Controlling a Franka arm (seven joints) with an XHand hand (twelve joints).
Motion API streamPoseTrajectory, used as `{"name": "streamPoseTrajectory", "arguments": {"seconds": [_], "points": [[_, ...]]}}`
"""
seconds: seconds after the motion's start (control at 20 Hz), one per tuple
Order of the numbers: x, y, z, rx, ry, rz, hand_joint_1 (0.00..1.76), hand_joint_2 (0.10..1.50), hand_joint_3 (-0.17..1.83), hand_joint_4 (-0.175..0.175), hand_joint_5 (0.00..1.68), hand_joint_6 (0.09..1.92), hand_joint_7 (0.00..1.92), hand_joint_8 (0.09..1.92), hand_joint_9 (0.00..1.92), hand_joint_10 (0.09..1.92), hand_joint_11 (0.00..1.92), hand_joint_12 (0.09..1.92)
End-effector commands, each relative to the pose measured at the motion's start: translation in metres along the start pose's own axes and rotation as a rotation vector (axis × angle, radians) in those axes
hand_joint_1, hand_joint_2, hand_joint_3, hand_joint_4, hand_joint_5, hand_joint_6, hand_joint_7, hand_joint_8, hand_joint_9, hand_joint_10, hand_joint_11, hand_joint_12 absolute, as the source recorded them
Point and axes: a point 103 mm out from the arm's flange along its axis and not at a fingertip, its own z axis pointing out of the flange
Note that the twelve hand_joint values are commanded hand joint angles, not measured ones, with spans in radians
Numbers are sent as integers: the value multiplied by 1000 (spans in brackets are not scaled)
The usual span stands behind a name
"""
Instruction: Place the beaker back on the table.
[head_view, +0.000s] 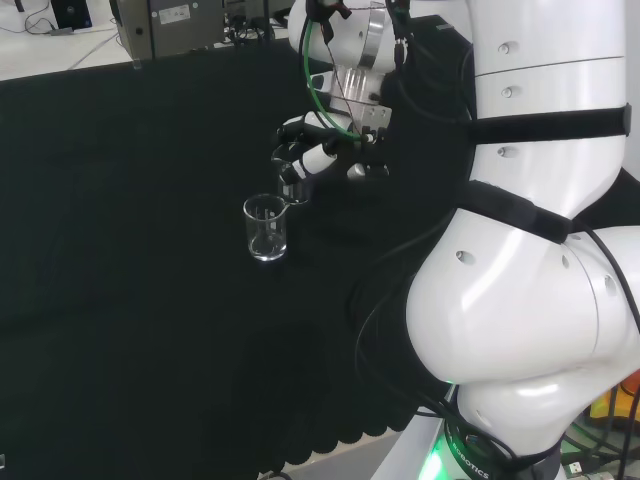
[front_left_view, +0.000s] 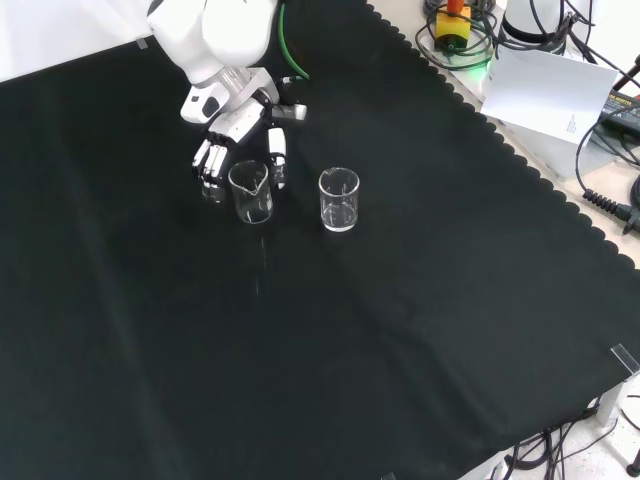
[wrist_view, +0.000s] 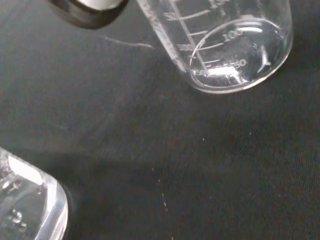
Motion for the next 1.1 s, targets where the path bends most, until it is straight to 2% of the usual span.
{"name": "streamPoseTrajectory", "arguments": {"seconds": [0.05,0.3,0.45,0.65,0.85,1.1], "points": [[8,-4,-1,52,-86,24,737,856,-175,-16,339,177,223,661,620,87,122,1431],[14,-13,-13,-25,-85,26,727,855,-174,-18,309,97,137,637,543,87,70,1445],[21,-24,-39,-73,-74,33,697,847,-173,-19,240,87,40,607,455,87,12,1465],[35,-47,-74,-124,-79,50,672,841,-173,-18,215,87,9,597,422,87,0,1465],[54,-76,-97,-147,-93,77,665,841,-172,-19,214,87,19,601,429,87,0,1462],[78,-114,-113,-163,-81,120,655,843,-168,-21,218,87,29,605,444,87,0,1463]]}}
